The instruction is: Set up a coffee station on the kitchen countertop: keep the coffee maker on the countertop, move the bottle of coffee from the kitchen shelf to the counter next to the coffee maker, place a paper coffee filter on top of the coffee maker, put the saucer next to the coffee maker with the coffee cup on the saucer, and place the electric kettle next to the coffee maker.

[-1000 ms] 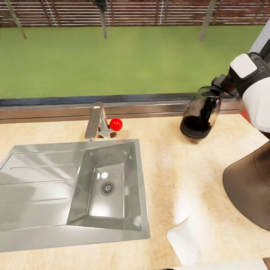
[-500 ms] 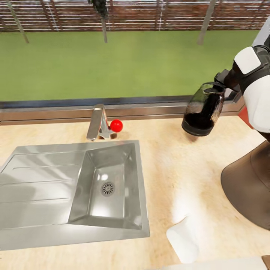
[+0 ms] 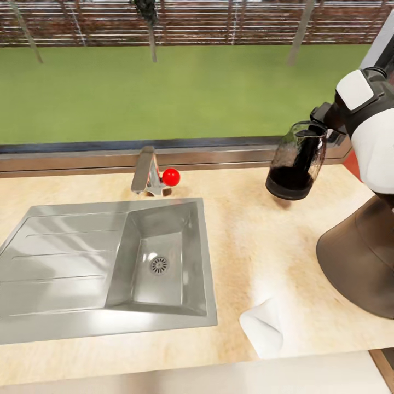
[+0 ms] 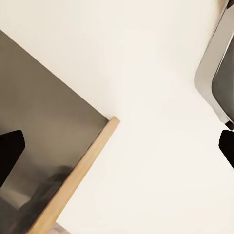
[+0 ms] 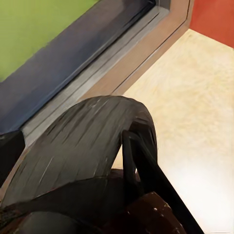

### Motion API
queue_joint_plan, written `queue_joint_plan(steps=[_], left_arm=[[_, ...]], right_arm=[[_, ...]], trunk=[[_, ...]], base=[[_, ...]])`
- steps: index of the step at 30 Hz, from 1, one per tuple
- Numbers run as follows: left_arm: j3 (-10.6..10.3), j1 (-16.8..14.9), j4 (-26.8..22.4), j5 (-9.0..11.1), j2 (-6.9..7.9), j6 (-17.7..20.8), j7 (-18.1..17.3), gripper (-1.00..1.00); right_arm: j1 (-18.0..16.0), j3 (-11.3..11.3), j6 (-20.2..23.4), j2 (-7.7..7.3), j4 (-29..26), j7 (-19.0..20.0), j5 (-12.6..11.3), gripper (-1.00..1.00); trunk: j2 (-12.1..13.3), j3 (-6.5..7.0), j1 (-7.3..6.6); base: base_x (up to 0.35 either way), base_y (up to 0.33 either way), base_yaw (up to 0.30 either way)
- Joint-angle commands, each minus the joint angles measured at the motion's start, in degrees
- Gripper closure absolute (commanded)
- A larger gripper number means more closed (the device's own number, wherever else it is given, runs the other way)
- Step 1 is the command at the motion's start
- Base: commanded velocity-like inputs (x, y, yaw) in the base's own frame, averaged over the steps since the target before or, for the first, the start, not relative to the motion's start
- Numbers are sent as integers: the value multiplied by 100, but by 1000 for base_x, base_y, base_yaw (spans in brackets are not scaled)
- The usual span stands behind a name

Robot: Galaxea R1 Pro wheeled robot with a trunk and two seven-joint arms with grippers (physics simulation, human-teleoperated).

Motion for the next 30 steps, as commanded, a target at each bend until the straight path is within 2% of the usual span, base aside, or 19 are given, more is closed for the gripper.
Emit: queue_joint_plan(steps=[1,16,30], left_arm=[[46,3,-5,12,2,1,-47,-100],[40,3,-5,12,2,1,-47,-100],[40,3,-5,21,4,7,-47,-100]], right_arm=[[-5,6,16,0,0,-21,-20,100],[-5,6,67,3,19,-21,-21,100],[-5,7,114,3,29,-22,-24,100]], trunk=[[-10,-8,3],[-10,-8,3],[-571,-259,310]], base=[[-27,0,0],[-62,0,0],[0,0,0]])
